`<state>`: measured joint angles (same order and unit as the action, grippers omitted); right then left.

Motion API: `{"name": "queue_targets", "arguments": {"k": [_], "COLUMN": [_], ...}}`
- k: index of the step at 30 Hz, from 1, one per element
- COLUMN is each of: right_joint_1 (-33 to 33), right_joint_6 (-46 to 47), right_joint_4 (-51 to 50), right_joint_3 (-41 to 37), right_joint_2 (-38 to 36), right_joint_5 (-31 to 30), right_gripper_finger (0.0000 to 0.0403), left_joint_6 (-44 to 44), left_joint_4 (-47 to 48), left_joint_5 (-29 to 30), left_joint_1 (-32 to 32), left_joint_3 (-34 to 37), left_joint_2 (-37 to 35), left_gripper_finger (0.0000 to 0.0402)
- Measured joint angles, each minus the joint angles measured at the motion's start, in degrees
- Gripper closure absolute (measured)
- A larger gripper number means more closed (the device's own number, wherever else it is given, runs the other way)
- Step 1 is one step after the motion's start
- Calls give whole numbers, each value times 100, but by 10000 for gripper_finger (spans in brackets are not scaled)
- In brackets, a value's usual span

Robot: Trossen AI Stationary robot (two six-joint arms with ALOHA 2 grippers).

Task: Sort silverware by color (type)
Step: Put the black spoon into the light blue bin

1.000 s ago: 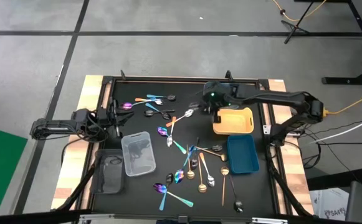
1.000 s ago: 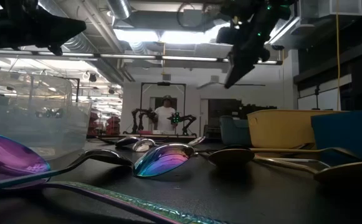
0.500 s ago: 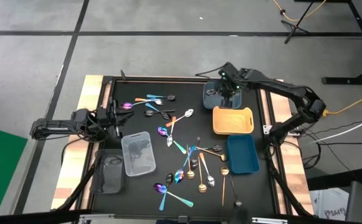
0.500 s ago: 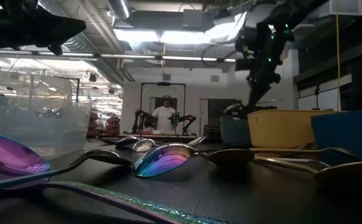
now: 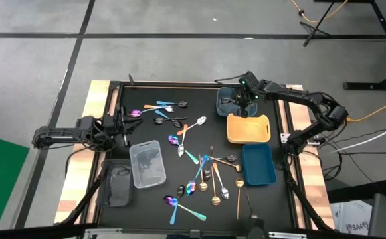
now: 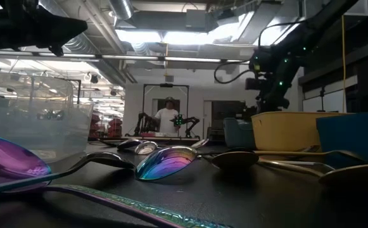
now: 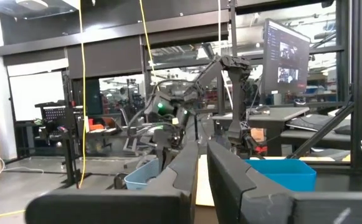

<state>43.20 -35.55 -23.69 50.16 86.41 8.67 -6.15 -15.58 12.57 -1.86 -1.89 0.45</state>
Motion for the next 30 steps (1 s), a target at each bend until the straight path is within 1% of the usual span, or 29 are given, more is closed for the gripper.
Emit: {"name": "queue_targets", "arguments": {"k": [7, 10, 12, 14, 17, 21, 24, 30], "right_joint_1": [-4, -4, -4, -4, -4, -4, -4, -4], "right_joint_6": [57, 57, 57, 68, 70, 70, 70, 70], "right_joint_4": [795, 1040, 1043, 1026, 1039, 1037, 1036, 1035], "right_joint_3": [-527, -668, -701, -702, -702, -702, -702, -702], "right_joint_2": [0, 0, 0, 0, 0, 0, 0, 0], "right_joint_5": [153, 151, 147, 108, 96, 95, 92, 87], "right_gripper_finger": [402, 402, 402, 402, 402, 399, 383, 347], "left_joint_6": [158, 163, 167, 168, 157, 93, -22, -42], "left_joint_4": [-831, -1098, -1383, -1447, -1447, -1430, -1366, -1203], "left_joint_5": [-56, -58, -59, -4, 132, 487, 638, 639], "left_joint_1": [0, 1, 0, 1, 1, -1, -1, -1], "left_joint_3": [-2, -2, -26, -156, -499, -1066, -1505, -2444], "left_joint_2": [293, 641, 939, 1295, 1909, 2849, 3520, 4754], "left_gripper_finger": [373, 373, 373, 373, 373, 373, 373, 373]}}
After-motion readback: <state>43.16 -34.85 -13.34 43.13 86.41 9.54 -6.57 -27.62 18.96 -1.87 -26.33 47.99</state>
